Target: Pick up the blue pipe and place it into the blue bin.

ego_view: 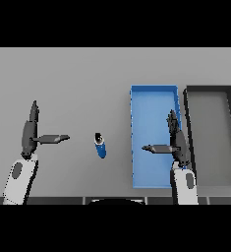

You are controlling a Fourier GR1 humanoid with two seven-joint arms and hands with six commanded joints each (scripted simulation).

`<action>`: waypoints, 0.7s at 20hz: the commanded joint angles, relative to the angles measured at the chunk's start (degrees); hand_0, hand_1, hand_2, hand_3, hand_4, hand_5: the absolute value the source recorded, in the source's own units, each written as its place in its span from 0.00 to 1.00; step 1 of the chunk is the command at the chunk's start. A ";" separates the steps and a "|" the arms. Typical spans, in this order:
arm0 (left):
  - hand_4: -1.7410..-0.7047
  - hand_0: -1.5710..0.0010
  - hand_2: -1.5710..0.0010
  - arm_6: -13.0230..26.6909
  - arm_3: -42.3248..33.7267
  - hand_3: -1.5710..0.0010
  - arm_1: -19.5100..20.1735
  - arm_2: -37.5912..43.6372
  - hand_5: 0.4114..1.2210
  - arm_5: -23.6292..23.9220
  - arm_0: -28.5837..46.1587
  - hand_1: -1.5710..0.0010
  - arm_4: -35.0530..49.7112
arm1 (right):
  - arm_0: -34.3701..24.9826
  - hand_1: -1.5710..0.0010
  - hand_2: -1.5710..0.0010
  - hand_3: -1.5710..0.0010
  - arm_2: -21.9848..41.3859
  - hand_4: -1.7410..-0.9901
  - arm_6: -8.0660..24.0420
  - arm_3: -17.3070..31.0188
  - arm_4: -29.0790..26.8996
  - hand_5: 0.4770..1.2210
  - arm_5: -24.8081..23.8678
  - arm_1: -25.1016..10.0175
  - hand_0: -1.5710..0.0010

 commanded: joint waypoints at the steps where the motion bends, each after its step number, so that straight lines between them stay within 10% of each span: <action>1: 0.75 1.00 1.00 -0.24 -0.04 1.00 -0.08 -0.03 0.23 0.07 -0.02 1.00 -0.04 | -0.01 1.00 1.00 1.00 -0.07 0.71 0.01 0.01 -0.07 0.16 -0.01 -0.07 1.00; 6: 0.75 1.00 1.00 -0.40 -0.66 1.00 -0.49 -0.67 0.23 0.51 0.06 1.00 -0.61 | 0.24 1.00 1.00 1.00 -0.18 0.71 -0.05 -0.38 -0.31 0.16 0.29 -0.45 1.00; 9: 0.74 1.00 1.00 -4.53 -0.10 1.00 8.31 -3.82 0.23 -13.94 -0.04 1.00 -0.29 | 2.45 1.00 1.00 1.00 4.54 0.72 -4.92 -4.01 9.00 0.15 2.75 -8.12 1.00; 14: 0.75 1.00 1.00 -7.49 -0.57 1.00 10.71 -5.13 0.22 -18.90 0.35 1.00 -0.39 | 3.71 1.00 1.00 1.00 5.95 0.74 -4.15 -5.70 11.37 0.15 3.38 -9.76 1.00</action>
